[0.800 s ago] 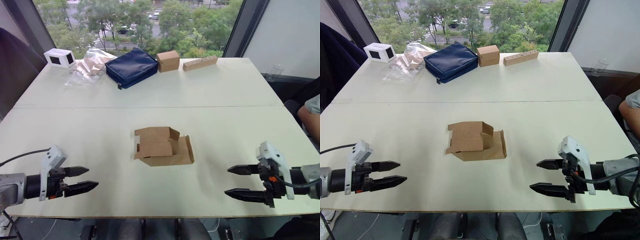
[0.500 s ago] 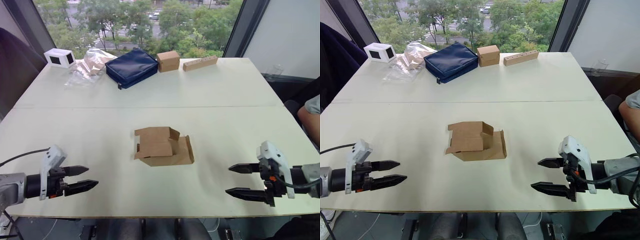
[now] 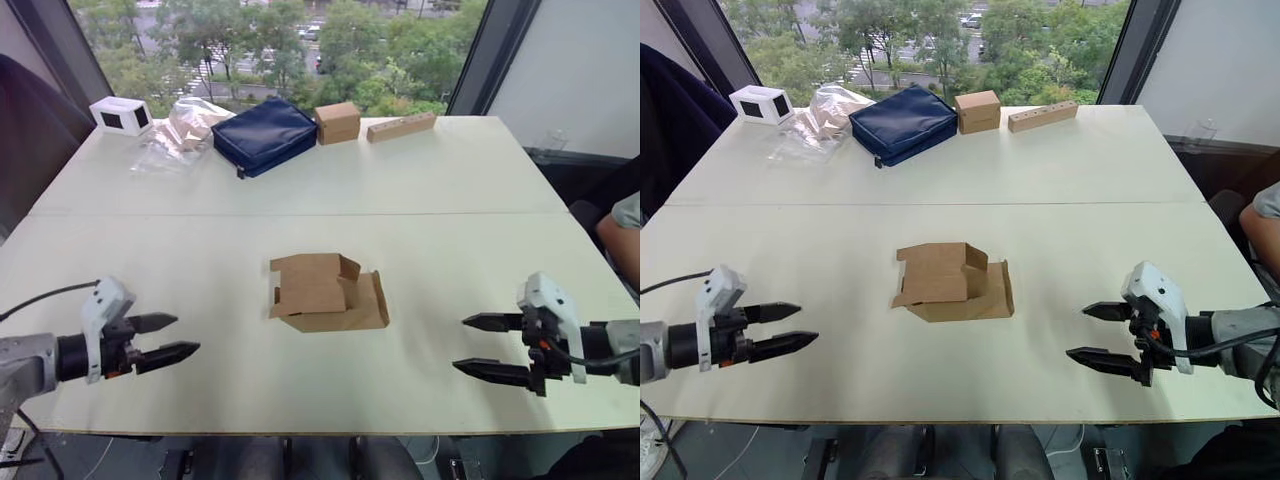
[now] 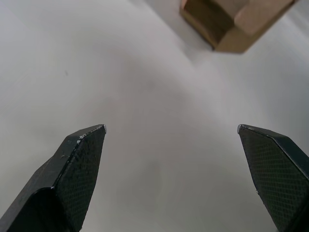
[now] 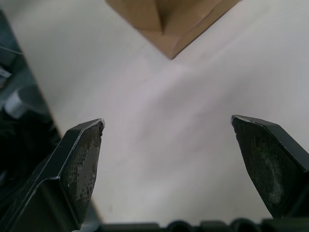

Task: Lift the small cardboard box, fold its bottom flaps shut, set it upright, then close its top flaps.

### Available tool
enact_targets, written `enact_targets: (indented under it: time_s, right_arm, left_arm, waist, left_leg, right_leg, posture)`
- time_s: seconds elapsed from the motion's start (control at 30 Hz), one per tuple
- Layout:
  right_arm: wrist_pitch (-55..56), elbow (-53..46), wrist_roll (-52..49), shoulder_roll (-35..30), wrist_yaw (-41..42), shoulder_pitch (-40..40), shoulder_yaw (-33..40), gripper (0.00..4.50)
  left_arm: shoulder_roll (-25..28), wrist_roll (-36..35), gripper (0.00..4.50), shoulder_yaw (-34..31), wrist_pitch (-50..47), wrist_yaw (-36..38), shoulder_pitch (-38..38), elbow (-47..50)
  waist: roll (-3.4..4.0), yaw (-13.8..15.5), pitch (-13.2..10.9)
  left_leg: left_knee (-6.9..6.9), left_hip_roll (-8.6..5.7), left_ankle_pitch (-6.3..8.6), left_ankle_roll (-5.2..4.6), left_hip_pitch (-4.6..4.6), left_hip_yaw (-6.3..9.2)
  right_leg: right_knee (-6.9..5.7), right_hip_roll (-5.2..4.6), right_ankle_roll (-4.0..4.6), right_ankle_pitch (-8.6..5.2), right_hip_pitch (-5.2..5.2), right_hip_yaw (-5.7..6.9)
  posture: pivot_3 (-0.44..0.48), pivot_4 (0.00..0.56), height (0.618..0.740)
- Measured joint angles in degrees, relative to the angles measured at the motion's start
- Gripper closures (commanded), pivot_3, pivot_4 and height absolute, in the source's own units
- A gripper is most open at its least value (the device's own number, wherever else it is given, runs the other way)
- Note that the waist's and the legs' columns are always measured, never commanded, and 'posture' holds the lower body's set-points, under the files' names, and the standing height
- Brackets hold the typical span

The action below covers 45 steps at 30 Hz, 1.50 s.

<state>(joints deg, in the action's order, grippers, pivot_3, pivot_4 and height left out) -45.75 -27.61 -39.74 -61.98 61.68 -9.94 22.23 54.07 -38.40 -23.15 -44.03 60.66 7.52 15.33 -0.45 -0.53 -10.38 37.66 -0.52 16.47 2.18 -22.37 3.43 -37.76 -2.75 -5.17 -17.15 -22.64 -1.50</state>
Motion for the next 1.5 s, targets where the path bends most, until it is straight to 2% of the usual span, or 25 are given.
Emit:
enact_targets:
  time_s: [0.23, 0.4, 0.63, 0.8, 1.07, 1.5]
  right_arm:
    - [-1.5, 0.1, 0.3, 0.9, -3.1, -0.1, 0.0, 0.06]
    - [0.4, -1.2, 1.5, 3.1, -5.5, 0.7, -0.3, 0.06]
    - [1.6, -5.3, 2.6, 3.7, -7.8, 2.5, -1.8, 0.06]
    - [-3.0, -13.2, -2.3, 5.0, -13.9, 8.8, -3.1, 0.06]
    - [-8.0, -21.7, -7.9, 7.9, -23.4, 13.7, -6.5, 0.06]
    - [-9.9, -23.9, -8.7, 7.8, -28.9, 13.1, -8.1, 0.06]
  left_arm:
    - [1.0, 1.4, 0.00, 2.2, -1.5, -1.1, -3.0, -2.0]
    - [1.5, -1.2, 0.00, 2.3, -5.9, -0.2, -9.0, -6.6]
    - [-1.0, -9.9, 0.00, 6.2, -20.5, -0.8, -20.8, -9.9]
    - [-12.6, -16.3, 0.00, 9.1, -34.3, -6.3, -32.0, -16.5]
    - [-22.2, -16.1, 0.00, 9.4, -37.9, -13.6, -37.9, -24.6]
    - [-27.5, -15.0, 0.00, 12.9, -37.6, -14.4, -40.3, -29.2]
  waist:
    - [0.00, -0.2, 0.0]
    - [0.00, -0.1, 0.0]
    - [0.00, -0.2, 0.0]
    - [-0.05, -0.2, 0.0]
    - [-0.06, -0.1, 0.0]
    - [-0.05, -0.1, 0.0]
  left_leg:
    - [0.02, 0.01, 0.00, 0.00, 0.02, 0.00]
    - [0.05, 0.00, 0.00, 0.00, 0.02, 0.00]
    - [0.23, -0.01, 0.00, -0.01, -0.01, 0.02]
    - [0.33, 0.00, 0.00, -0.01, -0.04, 0.09]
    - [0.37, -0.01, 0.00, 0.00, -0.05, 0.07]
    - [0.37, -0.04, -0.01, 0.00, -0.05, 0.07]
  right_leg:
    - [-0.10, 0.04, 0.00, 0.00, -0.02, -0.01]
    - [-0.13, 0.07, -0.01, 0.00, -0.02, 0.01]
    - [-0.29, 0.09, -0.02, 0.00, -0.03, 0.07]
    - [-0.36, 0.18, -0.02, 0.00, -0.03, 0.09]
    - [-0.36, 0.11, -0.02, 0.01, -0.05, 0.06]
    - [-0.36, 0.10, -0.02, 0.01, -0.06, 0.06]
  posture:
    - [0.000, 0.150, 0.740]
    - [0.000, 0.150, 0.740]
    - [0.000, 0.150, 0.740]
    - [0.000, 0.150, 0.740]
    - [0.000, 0.150, 0.740]
    - [0.000, 0.150, 0.740]
